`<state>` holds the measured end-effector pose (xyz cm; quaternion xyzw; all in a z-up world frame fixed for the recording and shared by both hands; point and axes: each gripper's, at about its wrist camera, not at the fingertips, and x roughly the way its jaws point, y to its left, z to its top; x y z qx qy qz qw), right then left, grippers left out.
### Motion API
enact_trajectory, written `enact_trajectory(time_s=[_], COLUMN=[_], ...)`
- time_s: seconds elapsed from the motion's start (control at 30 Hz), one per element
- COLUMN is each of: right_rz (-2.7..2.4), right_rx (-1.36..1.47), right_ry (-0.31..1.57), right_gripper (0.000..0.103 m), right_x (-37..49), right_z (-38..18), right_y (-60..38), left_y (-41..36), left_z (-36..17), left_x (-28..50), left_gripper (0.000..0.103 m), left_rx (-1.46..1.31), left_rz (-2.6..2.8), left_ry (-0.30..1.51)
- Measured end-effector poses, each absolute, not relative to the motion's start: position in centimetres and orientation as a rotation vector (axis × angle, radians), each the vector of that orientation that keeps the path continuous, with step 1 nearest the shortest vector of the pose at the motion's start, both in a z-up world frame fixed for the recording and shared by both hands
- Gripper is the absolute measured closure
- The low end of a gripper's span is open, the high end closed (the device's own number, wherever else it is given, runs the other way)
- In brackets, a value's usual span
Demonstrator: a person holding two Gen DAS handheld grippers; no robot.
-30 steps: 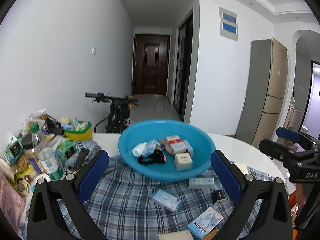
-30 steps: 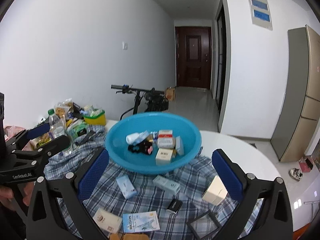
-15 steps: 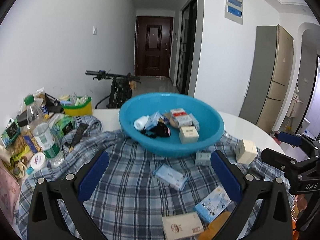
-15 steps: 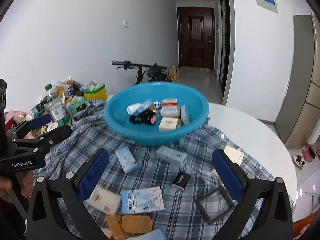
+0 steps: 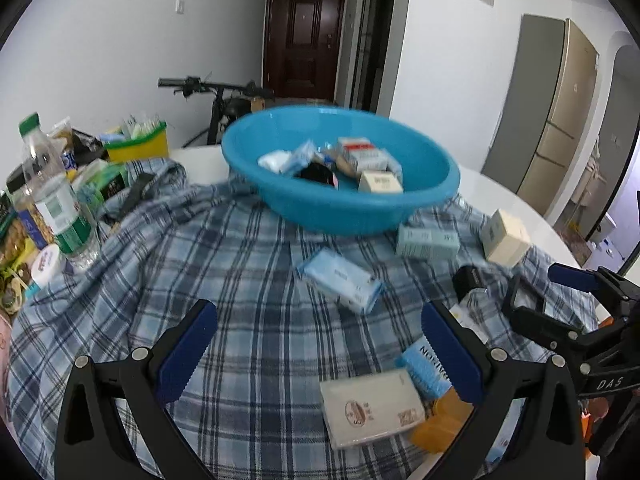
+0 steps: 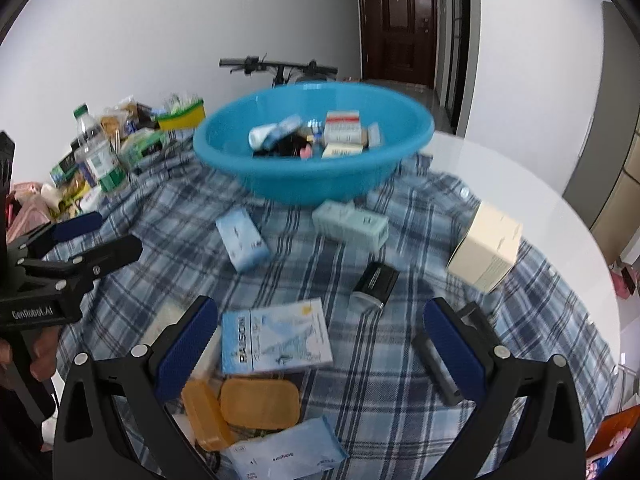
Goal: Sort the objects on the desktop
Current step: 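Move the right tool down toward the blue RAISON pack on the cloth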
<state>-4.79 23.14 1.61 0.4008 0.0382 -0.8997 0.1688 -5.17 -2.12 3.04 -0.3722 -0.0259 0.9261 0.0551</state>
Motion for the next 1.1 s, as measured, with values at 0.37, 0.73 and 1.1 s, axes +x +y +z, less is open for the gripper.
enact_trajectory(time_s=[0.37,0.73,1.1], right_rz=[-2.431,-2.335,-2.309], right_rx=[1.273,1.364,1.410], right_ry=[0.178,0.269,0.231], right_gripper=[0.000,0.001,0.014], right_x=[-5.0,-6.1,-7.1], right_z=[-2.8,-5.4,-6.3], right_y=[20.9,19.0,19.4], left_y=[-2.0,-1.9,-1.7], left_z=[0.9,0.5,-0.2], left_x=[-5.7,-6.2,-6.4], left_gripper=[0.000,0.000,0.000], left_rx=[-1.202,-1.208,-1.226], left_rz=[2.779,2.761,2.739], left_ry=[-0.046,-0.037,-0.023])
